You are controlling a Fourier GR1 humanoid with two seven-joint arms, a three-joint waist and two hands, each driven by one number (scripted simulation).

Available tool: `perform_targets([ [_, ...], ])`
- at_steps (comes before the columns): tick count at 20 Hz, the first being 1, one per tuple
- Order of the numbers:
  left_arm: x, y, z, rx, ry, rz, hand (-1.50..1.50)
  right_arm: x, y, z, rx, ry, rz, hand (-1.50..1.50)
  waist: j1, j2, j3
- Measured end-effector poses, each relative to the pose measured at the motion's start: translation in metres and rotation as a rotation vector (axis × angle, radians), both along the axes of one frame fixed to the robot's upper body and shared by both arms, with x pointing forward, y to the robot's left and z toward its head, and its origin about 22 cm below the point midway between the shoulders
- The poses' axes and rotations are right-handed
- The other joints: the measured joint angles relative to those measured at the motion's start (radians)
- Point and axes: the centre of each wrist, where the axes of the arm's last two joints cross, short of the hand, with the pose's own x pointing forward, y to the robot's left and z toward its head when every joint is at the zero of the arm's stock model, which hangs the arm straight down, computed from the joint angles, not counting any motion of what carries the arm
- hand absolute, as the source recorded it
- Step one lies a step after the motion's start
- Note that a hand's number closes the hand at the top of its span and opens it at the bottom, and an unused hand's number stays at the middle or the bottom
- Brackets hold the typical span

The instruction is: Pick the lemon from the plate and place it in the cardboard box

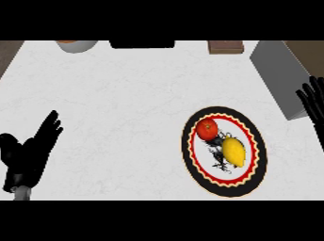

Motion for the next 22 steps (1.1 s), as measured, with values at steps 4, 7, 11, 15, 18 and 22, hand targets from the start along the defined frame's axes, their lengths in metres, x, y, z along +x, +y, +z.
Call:
perform_targets([
  [4,0.006,0.004,0.019,-0.015,-0.072,-0.014,0.0,0.014,0.004,0.009,-0.041,0.025,0.112,-1.5,0.004,0.004,-0.012],
  [7,0.013,0.009,0.034,-0.045,-0.145,-0.026,0.0,0.025,0.003,0.026,-0.185,0.013,0.163,-1.5,0.009,0.004,-0.018],
  [11,0.015,0.012,0.041,-0.09,-0.171,-0.04,0.0,0.018,0.002,0.012,-0.194,-0.177,0.058,-1.5,-0.003,0.004,-0.018],
  [15,0.017,0.018,0.043,-0.115,-0.182,-0.039,0.0,0.009,0.006,0.006,-0.241,-0.336,0.13,-1.5,-0.009,0.004,-0.018],
  [18,0.016,0.019,0.046,-0.12,-0.182,-0.038,0.0,0.002,0.008,0.02,-0.348,-0.366,0.209,-1.5,-0.012,0.003,-0.019],
  [22,0.014,0.023,0.047,-0.129,-0.18,-0.042,0.0,-0.005,0.002,0.045,-0.646,-0.291,0.288,-1.5,-0.014,0.0,-0.022],
])
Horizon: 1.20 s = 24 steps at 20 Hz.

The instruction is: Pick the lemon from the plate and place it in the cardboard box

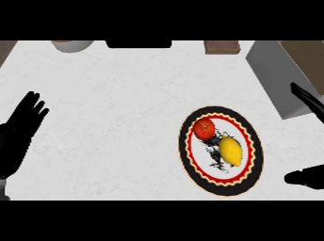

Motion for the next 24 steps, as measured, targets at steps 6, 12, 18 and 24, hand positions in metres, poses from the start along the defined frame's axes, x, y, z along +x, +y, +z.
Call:
perform_targets([
  [6,0.002,-0.003,-0.003,0.001,-0.001,-0.003,0.0,-0.001,0.02,0.04,-0.416,0.076,-0.035,-1.5,0.008,0.003,-0.002],
  [12,0.005,0.0,-0.001,0.0,-0.007,-0.008,0.0,-0.004,0.067,0.045,-0.657,0.211,-0.069,-1.5,0.019,0.005,0.0],
  [18,0.006,-0.006,-0.001,0.003,-0.002,-0.008,0.0,0.002,0.103,0.043,-0.746,0.354,-0.079,-1.5,0.015,0.006,0.001],
  [24,0.008,-0.004,-0.001,0.003,-0.013,-0.008,0.0,0.009,0.11,0.031,-0.803,0.431,-0.094,-1.5,0.009,0.006,0.002],
])
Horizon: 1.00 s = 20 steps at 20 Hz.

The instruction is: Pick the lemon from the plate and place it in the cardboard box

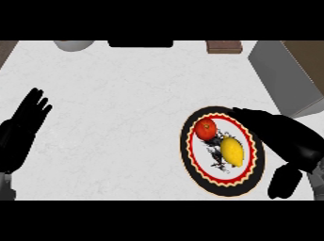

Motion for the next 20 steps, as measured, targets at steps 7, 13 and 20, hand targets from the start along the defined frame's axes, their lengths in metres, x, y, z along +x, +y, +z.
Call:
perform_targets([
  [7,-0.009,0.005,0.002,-0.002,-0.002,0.002,0.0,0.005,0.001,-0.012,-0.039,0.035,-0.016,-1.5,-0.001,0.0,0.0],
  [13,-0.005,0.003,-0.001,-0.003,0.005,0.003,0.0,0.011,0.009,-0.024,-0.017,0.027,0.009,-1.5,-0.001,0.0,0.001],
  [20,-0.004,0.0,0.002,-0.006,0.002,0.002,0.0,0.005,0.016,-0.031,-0.014,-0.012,0.036,-1.5,-0.002,0.0,0.001],
])
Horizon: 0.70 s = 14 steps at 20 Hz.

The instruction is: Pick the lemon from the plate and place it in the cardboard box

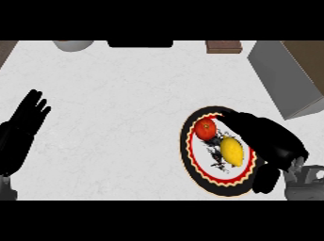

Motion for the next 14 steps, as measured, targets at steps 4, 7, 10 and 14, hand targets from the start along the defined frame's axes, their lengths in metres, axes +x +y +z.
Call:
perform_targets([
  [4,-0.001,0.006,0.001,-0.001,-0.003,0.002,0.0,0.001,0.016,-0.003,-0.044,0.0,0.002,-1.5,0.001,0.0,0.0],
  [7,-0.001,0.006,0.0,-0.006,0.002,0.003,0.0,0.004,0.017,-0.008,-0.061,0.005,-0.006,-1.5,0.001,0.0,0.0],
  [10,0.0,0.003,0.006,-0.001,0.003,0.002,0.0,0.007,0.018,-0.012,-0.074,0.012,-0.013,-1.5,0.001,0.0,0.0],
  [14,0.004,-0.001,0.002,0.004,0.008,0.004,0.0,0.006,0.017,-0.019,-0.098,0.019,-0.019,-1.5,0.0,0.0,0.0],
])
